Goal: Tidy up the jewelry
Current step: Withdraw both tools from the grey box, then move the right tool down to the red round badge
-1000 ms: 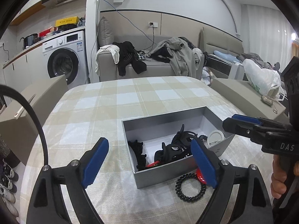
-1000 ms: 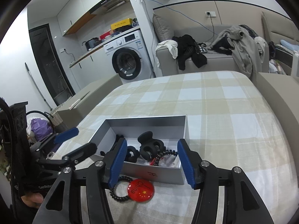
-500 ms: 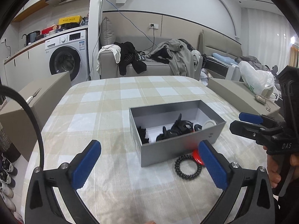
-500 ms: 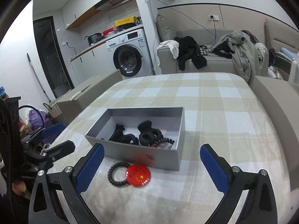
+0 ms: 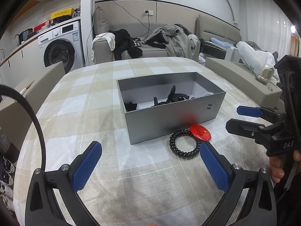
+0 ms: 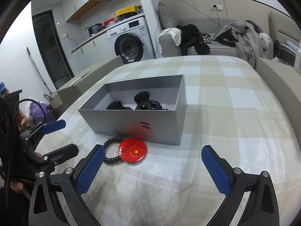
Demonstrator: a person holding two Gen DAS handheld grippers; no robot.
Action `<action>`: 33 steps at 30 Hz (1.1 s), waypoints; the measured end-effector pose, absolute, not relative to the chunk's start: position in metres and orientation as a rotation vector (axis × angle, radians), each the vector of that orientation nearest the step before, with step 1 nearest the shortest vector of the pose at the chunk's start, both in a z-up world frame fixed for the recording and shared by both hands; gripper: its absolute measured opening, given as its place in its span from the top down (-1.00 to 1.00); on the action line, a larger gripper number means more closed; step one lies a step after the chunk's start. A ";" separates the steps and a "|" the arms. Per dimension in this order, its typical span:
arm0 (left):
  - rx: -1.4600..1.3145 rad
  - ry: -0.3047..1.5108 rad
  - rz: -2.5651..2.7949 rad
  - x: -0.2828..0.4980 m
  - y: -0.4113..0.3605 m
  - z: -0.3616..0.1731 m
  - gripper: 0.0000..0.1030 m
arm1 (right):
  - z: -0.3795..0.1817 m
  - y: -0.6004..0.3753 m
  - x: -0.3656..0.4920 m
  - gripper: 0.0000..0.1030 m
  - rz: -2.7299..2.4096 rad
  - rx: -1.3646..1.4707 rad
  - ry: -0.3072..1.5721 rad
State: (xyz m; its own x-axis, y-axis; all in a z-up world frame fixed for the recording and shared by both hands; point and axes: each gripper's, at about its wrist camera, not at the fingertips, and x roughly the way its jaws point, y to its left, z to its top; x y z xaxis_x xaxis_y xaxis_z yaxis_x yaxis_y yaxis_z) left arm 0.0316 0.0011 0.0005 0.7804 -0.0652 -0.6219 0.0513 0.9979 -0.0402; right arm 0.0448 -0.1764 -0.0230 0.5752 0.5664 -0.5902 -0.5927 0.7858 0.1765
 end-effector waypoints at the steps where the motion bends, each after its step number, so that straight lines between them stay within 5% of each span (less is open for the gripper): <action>1: -0.028 0.679 -0.062 0.033 0.002 0.000 -0.97 | -0.023 -0.175 0.043 -1.00 0.682 -0.048 0.669; 27: -0.021 0.691 -0.048 0.025 -0.001 -0.006 -0.97 | -0.034 -0.156 0.049 -0.99 0.662 -0.146 0.743; 33: -0.041 0.691 -0.052 0.026 0.003 -0.005 -0.97 | -0.037 -0.146 0.053 -0.63 0.698 -0.153 0.781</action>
State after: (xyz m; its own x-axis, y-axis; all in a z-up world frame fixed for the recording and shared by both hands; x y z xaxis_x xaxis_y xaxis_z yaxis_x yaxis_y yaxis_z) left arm 0.0262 0.0028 -0.0053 0.7692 -0.0617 -0.6361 0.0345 0.9979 -0.0550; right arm 0.0529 -0.1465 -0.0370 0.5011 0.5201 -0.6917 -0.6289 0.7679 0.1218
